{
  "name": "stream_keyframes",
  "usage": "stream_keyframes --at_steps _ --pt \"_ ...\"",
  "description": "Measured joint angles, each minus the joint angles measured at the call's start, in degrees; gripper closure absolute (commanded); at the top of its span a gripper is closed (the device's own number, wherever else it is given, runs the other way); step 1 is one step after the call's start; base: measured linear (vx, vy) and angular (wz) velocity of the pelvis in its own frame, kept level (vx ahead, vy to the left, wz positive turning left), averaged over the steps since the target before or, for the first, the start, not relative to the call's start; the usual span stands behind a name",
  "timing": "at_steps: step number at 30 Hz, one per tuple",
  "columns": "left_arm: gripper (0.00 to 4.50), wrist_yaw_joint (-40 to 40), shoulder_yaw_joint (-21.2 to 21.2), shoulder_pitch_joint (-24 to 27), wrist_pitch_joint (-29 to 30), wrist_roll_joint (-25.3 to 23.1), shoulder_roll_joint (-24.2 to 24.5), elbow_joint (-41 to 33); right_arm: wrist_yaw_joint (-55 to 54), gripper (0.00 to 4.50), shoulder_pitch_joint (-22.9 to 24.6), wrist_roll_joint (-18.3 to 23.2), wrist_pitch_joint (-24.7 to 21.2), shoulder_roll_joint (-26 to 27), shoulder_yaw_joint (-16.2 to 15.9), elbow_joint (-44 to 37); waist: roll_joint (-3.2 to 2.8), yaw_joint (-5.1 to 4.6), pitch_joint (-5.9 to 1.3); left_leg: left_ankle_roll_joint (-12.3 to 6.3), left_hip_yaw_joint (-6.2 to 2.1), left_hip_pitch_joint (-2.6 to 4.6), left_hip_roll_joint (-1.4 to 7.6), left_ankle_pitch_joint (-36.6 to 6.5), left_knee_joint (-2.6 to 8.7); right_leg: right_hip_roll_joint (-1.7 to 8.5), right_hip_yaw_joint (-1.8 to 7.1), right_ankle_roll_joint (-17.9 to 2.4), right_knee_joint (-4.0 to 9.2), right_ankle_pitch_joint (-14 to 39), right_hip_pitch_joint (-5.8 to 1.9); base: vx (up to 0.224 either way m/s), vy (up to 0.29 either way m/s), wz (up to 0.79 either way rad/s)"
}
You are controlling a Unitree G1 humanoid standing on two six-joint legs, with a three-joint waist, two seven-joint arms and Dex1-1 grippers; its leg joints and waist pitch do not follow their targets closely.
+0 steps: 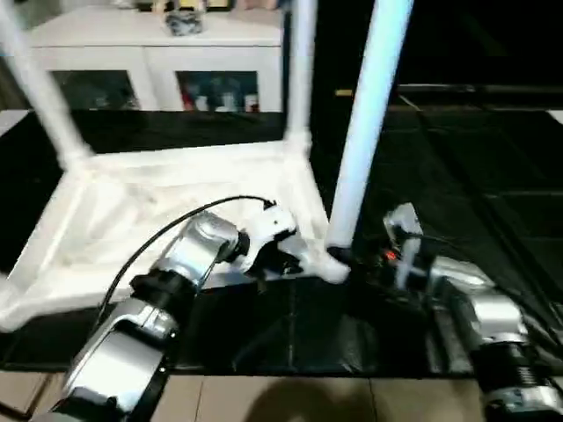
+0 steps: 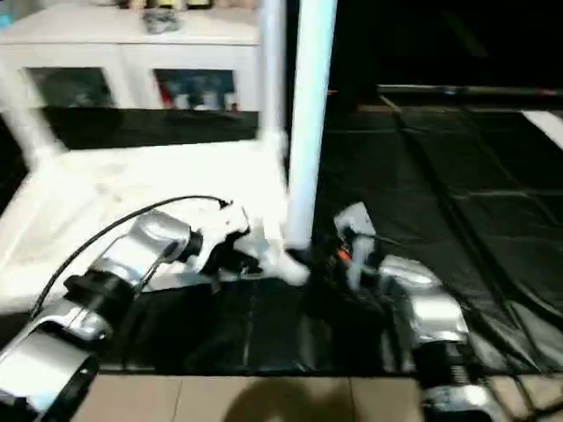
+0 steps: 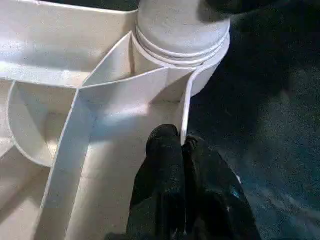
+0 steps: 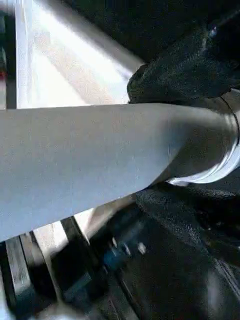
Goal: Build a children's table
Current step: Rotate leg to tighten
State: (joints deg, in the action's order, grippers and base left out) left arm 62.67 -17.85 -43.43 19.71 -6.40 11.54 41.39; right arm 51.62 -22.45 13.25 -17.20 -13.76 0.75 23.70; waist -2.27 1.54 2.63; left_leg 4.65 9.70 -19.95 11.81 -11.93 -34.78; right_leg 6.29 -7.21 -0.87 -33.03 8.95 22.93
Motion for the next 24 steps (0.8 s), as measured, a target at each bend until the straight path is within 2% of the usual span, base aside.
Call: stream_keyframes --at_steps 5,10,15,16,18,20,24 --pt "4.50 -7.91 2.29 -1.10 2.21 -0.06 -1.65 1.73 -13.25 2.46 -4.38 -3.07 1.09 6.25 0.98 4.27 0.03 -1.89 -0.01 0.00 -0.06 -0.02 -0.05 0.00 -0.04 0.00 -0.04 0.00 0.10 0.00 0.10 0.000 0.000 0.00" --pt "4.50 -14.73 4.58 -1.85 3.80 -0.16 -3.95 2.75 -24.32 2.51 -8.13 -5.77 1.74 10.60 1.65 7.60 0.03 -2.83 0.00 0.00 -0.08 -0.04 -0.05 0.00 0.04 -0.02 -0.03 -0.02 0.08 -0.01 0.16 0.000 0.000 0.00" --pt "4.50 -18.08 5.79 -2.02 4.36 -0.18 -5.39 2.74 -30.14 2.51 -9.94 -6.31 2.04 13.14 2.91 9.07 0.16 -2.65 -0.07 0.00 -0.08 -0.04 -0.08 -0.05 0.34 -0.04 0.03 -0.14 -0.01 -0.16 0.24 0.000 0.000 0.00" --pt "4.50 -18.32 5.80 -2.16 4.36 -0.16 -5.48 2.74 -30.37 1.96 -10.12 -6.31 2.54 13.22 3.09 9.35 0.17 -2.55 -0.07 0.01 -0.07 -0.05 -0.08 -0.11 0.39 -0.08 0.04 -0.48 -0.05 -0.38 0.25 0.000 0.000 0.00" --pt "4.50 -18.48 5.81 -2.26 4.34 -0.06 -5.69 2.74 -30.51 1.82 -10.19 -6.15 3.15 13.28 3.28 9.75 0.16 -2.27 -0.08 -0.06 -0.04 -0.04 -0.06 -0.08 0.51 -0.15 0.04 -0.49 -0.05 -0.42 0.26 0.000 0.000 0.00" --pt "4.50 -18.37 5.78 -2.34 4.12 0.00 -6.15 2.61 -31.14 1.63 -10.15 -6.12 3.64 13.27 3.86 10.53 0.15 -1.55 -0.08 -0.11 -0.03 -0.07 -0.06 -0.05 0.65 -0.17 0.04 -0.43 -0.05 -0.37 0.35 0.000 0.000 0.00" --pt "4.50 -17.94 5.53 -2.37 3.62 0.00 -6.22 2.61 -28.75 1.32 -8.31 -6.08 4.56 12.19 3.73 9.32 0.16 -1.03 -0.07 -0.12 0.01 -0.07 -0.04 -0.06 0.68 -0.20 0.07 -0.43 -0.01 -0.36 0.36 0.000 0.000 0.00"
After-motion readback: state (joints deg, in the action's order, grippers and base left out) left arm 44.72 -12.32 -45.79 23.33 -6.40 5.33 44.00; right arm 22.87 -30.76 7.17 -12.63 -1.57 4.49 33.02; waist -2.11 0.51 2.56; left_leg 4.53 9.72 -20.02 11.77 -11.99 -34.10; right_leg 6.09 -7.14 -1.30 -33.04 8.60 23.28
